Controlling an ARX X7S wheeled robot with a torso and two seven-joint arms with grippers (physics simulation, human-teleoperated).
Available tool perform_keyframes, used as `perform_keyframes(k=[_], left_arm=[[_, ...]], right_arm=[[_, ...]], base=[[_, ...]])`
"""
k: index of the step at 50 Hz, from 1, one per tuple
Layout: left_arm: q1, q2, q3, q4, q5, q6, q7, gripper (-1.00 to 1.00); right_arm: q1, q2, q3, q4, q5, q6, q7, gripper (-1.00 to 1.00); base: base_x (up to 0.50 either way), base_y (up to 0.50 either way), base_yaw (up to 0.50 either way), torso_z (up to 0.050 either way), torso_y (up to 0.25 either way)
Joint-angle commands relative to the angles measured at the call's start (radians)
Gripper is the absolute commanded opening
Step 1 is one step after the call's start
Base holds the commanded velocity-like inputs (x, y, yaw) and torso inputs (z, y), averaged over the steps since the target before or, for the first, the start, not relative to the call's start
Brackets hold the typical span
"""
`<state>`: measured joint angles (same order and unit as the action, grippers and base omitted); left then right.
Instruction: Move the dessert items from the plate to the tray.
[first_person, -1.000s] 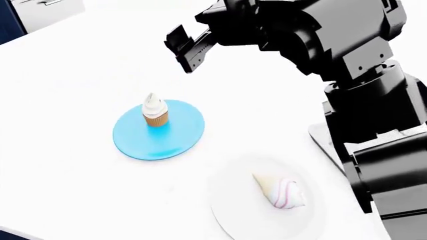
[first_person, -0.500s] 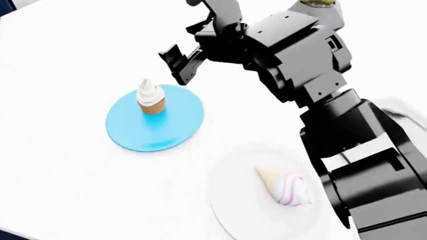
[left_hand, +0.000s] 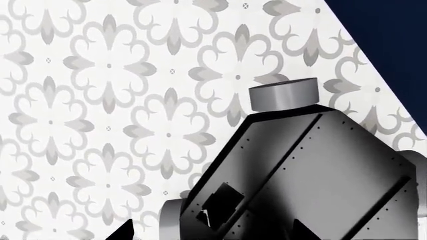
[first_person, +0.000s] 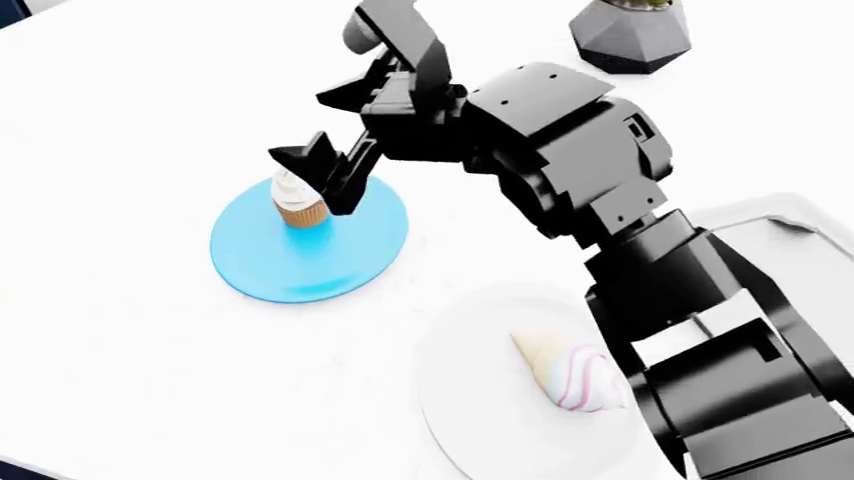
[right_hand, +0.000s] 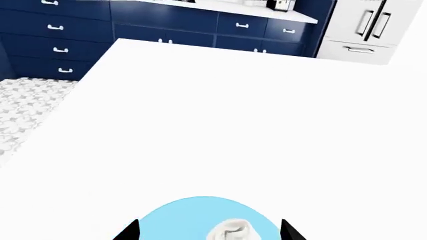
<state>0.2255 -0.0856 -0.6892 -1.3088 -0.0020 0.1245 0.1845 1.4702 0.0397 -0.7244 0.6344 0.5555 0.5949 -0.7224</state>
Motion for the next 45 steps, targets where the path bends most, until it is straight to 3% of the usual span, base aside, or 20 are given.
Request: perform_keyframes(k=[1,9,18,33,45], left_arm=[[0.001,0.003,-0.006,0.0,0.001,-0.006,0.002,1.0],[0.002,0.002,-0.005,0.0,0.002,-0.006,0.001,1.0],[0.004,-0.001,-0.002,0.0,0.003,-0.008,0.001,1.0],[0.007,-0.005,0.007,0.0,0.001,-0.009,0.012,1.0],[0.01,-0.008,-0.003,0.0,0.001,-0.011,0.016,1.0]], right_arm=[[0.009,-0.034,-0.074,0.108,0.018,-0.061,-0.081,1.0],[0.034,-0.038,-0.193,0.198,0.076,-0.16,-0.054,1.0],[0.086,-0.039,-0.532,0.321,0.298,-0.311,0.079,1.0],[0.102,-0.039,-0.61,0.297,0.377,-0.322,0.074,1.0],[0.129,-0.04,-0.808,0.304,0.529,-0.39,0.228,1.0]], base=[[0.0,0.0,0.0,0.0,0.0],[0.0,0.0,0.0,0.0,0.0],[0.0,0.0,0.0,0.0,0.0],[0.0,0.0,0.0,0.0,0.0],[0.0,0.0,0.0,0.0,0.0]])
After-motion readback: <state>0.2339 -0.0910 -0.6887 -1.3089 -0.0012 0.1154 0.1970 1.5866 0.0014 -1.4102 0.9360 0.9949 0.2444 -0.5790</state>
